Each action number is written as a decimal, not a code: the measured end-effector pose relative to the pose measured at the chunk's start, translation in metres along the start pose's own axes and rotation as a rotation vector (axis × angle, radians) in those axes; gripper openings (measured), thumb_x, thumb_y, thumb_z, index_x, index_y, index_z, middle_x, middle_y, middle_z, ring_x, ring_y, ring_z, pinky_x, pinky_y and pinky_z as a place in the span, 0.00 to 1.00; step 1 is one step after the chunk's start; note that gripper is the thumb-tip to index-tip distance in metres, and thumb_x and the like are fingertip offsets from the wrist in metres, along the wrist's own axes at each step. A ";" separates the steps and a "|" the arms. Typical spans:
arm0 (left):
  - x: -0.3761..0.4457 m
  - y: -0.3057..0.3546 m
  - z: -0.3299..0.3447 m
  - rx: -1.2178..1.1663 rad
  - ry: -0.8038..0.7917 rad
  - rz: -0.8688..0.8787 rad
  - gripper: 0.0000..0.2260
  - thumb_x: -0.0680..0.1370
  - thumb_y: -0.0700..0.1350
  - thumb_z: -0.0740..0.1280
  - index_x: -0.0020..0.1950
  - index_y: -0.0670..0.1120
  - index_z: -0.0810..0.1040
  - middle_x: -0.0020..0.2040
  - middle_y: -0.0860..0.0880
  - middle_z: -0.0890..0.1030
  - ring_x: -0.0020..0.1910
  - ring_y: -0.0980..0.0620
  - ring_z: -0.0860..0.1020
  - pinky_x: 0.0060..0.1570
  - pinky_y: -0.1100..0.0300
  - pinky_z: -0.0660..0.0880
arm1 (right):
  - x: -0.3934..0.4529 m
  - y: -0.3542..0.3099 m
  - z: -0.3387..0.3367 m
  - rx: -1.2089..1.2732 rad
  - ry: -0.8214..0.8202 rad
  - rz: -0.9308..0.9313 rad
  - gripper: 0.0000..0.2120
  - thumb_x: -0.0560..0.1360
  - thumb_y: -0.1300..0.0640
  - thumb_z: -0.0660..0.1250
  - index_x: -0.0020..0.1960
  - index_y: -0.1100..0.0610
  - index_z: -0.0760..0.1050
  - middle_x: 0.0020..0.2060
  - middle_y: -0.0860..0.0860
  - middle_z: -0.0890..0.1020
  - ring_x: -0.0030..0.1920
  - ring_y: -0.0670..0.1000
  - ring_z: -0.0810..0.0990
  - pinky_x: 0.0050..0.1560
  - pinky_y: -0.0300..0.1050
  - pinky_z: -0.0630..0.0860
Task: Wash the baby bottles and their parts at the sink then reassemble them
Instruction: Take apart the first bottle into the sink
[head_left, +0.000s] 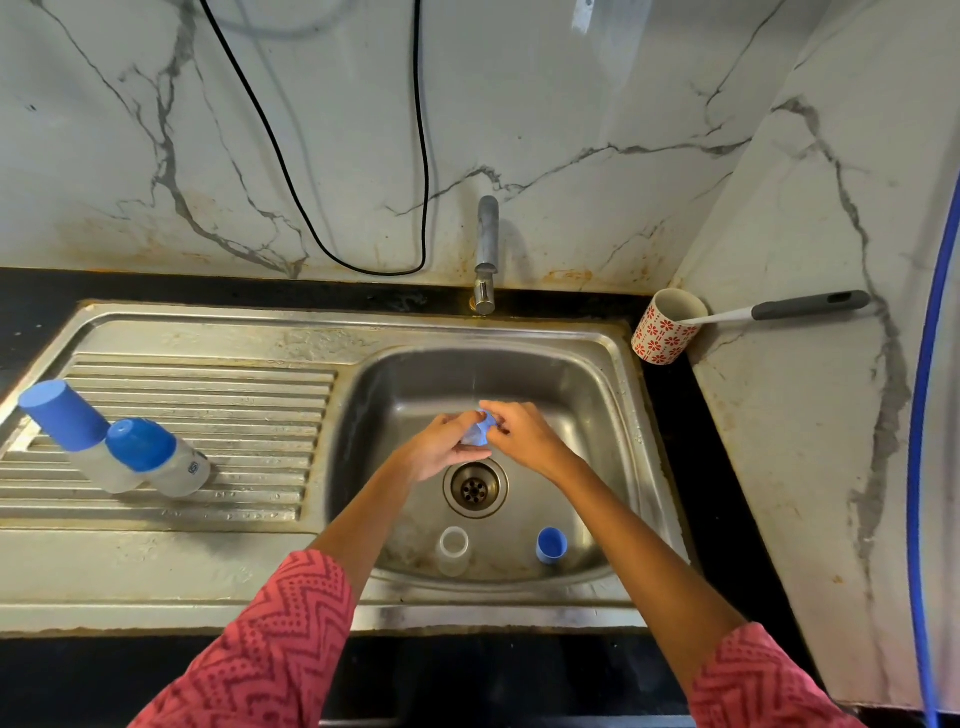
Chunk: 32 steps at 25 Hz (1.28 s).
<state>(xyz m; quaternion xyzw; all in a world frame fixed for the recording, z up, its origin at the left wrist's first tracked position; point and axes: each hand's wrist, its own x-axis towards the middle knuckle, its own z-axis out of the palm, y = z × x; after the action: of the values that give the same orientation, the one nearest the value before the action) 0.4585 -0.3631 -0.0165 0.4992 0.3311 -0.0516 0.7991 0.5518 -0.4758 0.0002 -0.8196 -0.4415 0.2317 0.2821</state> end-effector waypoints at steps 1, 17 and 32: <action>0.000 -0.001 0.003 0.006 -0.016 0.013 0.12 0.80 0.42 0.62 0.55 0.33 0.73 0.52 0.39 0.80 0.49 0.50 0.82 0.53 0.57 0.79 | -0.001 0.001 0.000 -0.005 0.002 -0.007 0.10 0.73 0.67 0.61 0.51 0.64 0.78 0.33 0.55 0.77 0.31 0.46 0.69 0.32 0.38 0.65; -0.007 0.004 0.000 -0.107 0.049 0.205 0.14 0.80 0.35 0.59 0.65 0.36 0.71 0.46 0.47 0.84 0.42 0.53 0.83 0.48 0.61 0.80 | 0.000 0.004 0.002 0.544 0.270 0.241 0.13 0.71 0.67 0.71 0.56 0.65 0.79 0.47 0.60 0.83 0.45 0.54 0.82 0.46 0.40 0.81; -0.002 -0.001 0.009 -0.261 0.085 0.131 0.13 0.83 0.43 0.54 0.61 0.37 0.73 0.50 0.42 0.80 0.54 0.46 0.79 0.55 0.56 0.77 | 0.003 0.001 0.007 0.533 0.232 0.220 0.10 0.67 0.66 0.75 0.45 0.60 0.77 0.36 0.49 0.77 0.36 0.45 0.74 0.39 0.31 0.73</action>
<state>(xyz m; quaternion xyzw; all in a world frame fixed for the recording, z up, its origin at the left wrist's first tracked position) 0.4607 -0.3716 -0.0141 0.4135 0.3350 0.0651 0.8441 0.5494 -0.4716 -0.0059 -0.7806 -0.2388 0.2733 0.5088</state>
